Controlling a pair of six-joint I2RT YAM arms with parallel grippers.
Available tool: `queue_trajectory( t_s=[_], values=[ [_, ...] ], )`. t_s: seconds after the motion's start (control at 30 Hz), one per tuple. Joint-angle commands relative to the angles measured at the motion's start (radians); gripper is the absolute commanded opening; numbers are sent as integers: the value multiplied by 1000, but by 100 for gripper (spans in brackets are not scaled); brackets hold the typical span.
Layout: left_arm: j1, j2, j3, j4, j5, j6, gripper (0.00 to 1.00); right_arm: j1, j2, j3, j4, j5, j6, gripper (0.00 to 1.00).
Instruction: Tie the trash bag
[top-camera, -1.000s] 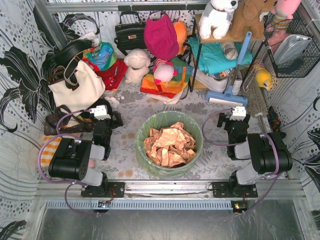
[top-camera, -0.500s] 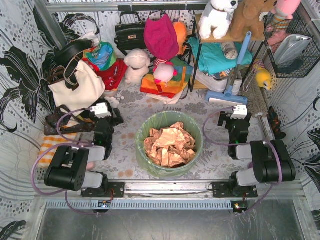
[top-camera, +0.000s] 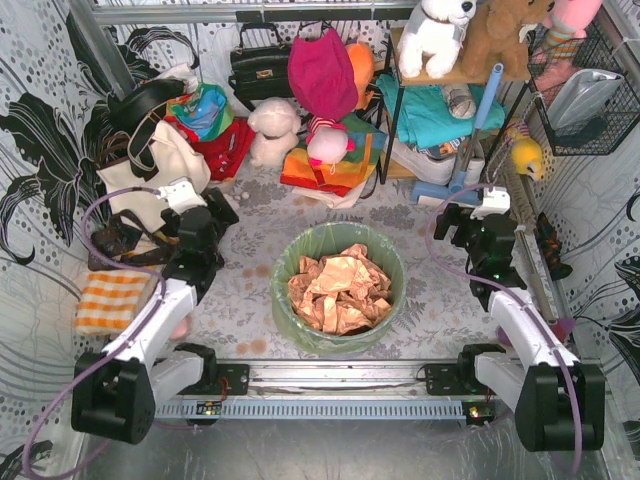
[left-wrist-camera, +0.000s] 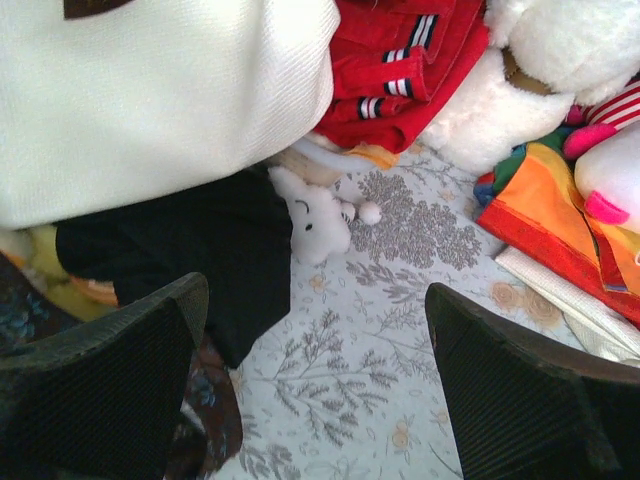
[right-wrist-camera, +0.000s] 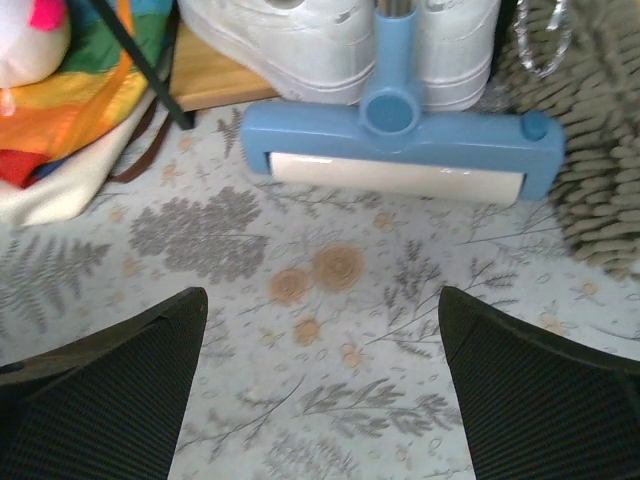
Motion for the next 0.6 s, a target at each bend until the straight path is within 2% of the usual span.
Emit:
queue_trajectory(
  t_s=[0.0, 0.13, 0.3, 0.43, 0.57],
  values=[
    [-4, -86, 38, -230, 30, -119, 98, -5, -73, 107, -349, -107, 134, 97],
    [-5, -120, 85, -404, 113, -185, 98, -6, -113, 196, -555, -142, 245, 97],
    [-4, -129, 137, -644, 218, -304, 98, -5, -121, 297, -793, -319, 296, 99],
    [-25, -195, 93, -739, 329, -419, 98, -5, -149, 318, -889, -421, 307, 92],
    [-116, -301, -8, -771, 379, -546, 99, -5, -188, 305, -939, -452, 319, 89]
  ],
)
